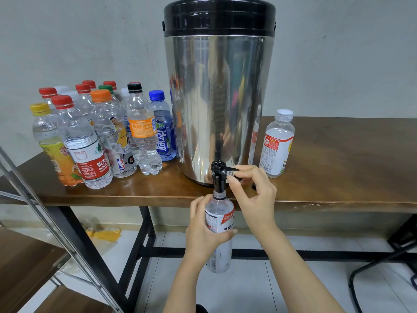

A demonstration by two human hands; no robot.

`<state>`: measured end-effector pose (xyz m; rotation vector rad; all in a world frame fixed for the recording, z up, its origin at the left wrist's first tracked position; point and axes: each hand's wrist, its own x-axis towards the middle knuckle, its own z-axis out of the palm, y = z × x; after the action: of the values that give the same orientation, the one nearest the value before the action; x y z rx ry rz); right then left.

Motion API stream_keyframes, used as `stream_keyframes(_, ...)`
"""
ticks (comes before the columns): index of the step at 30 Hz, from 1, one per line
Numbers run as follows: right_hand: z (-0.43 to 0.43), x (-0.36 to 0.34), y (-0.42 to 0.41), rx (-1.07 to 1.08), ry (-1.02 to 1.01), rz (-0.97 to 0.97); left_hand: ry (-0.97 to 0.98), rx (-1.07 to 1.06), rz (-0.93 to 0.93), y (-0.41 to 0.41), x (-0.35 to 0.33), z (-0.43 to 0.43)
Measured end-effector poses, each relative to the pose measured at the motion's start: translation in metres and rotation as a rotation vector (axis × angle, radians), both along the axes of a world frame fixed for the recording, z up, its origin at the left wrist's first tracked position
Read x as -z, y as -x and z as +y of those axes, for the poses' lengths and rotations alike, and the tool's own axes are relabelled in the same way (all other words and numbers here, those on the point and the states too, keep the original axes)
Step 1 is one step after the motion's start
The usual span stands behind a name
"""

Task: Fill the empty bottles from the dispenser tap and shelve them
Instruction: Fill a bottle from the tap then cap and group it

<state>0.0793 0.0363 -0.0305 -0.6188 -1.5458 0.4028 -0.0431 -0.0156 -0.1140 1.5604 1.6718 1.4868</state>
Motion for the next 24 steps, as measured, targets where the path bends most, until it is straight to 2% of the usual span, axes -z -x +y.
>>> stream_keyframes(24,-0.0009,-0.0014,0.0007,-0.013,0.003,0.004,-0.003,-0.002,0.018,0.0001,0.0022,0.0022)
